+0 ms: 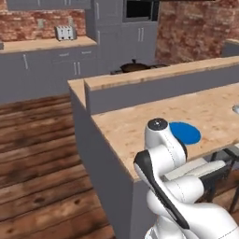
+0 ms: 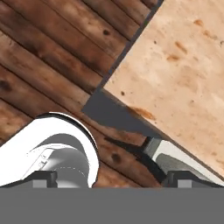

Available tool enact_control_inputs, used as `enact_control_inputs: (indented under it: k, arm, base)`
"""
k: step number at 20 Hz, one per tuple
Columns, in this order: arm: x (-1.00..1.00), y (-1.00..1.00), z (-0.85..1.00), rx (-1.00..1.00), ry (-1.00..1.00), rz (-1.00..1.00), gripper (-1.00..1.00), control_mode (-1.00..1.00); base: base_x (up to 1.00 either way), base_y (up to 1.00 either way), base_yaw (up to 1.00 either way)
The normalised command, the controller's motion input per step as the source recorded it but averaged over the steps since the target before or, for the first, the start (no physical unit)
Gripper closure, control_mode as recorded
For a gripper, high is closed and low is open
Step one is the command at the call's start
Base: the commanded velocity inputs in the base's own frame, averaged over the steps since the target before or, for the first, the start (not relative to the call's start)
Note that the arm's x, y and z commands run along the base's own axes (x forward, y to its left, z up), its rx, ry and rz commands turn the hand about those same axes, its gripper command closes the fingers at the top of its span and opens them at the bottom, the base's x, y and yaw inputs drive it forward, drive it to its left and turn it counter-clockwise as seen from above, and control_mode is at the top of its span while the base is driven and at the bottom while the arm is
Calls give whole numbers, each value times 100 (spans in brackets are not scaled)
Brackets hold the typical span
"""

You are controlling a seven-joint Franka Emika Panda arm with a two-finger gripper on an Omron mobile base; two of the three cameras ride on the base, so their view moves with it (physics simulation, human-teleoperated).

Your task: Take the chicken drumsticks from the pan and place one on each plate on the dining counter.

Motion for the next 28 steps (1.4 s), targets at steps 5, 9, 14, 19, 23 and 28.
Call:
enact_control_inputs:
  k: [5, 9, 14, 19, 23, 28]
  arm:
    - [0, 0, 0, 0, 0, 0, -100, 100]
    - [0, 0, 0, 0, 0, 0, -100, 100]
    - [0, 0, 0, 0, 0, 0, -100, 100]
    - [0, 0, 0, 0, 0, 0, -100, 100]
    - [0, 0, 0, 0, 0, 0, -100, 100]
    - [0, 0, 0, 0, 0, 0, -100, 100]
  base:
    - [20, 100, -61]
    - [0, 100, -61]
    - [1, 99, -61]
    - [30, 100, -47]
    - [39, 100, -42]
    - [29, 100, -42]
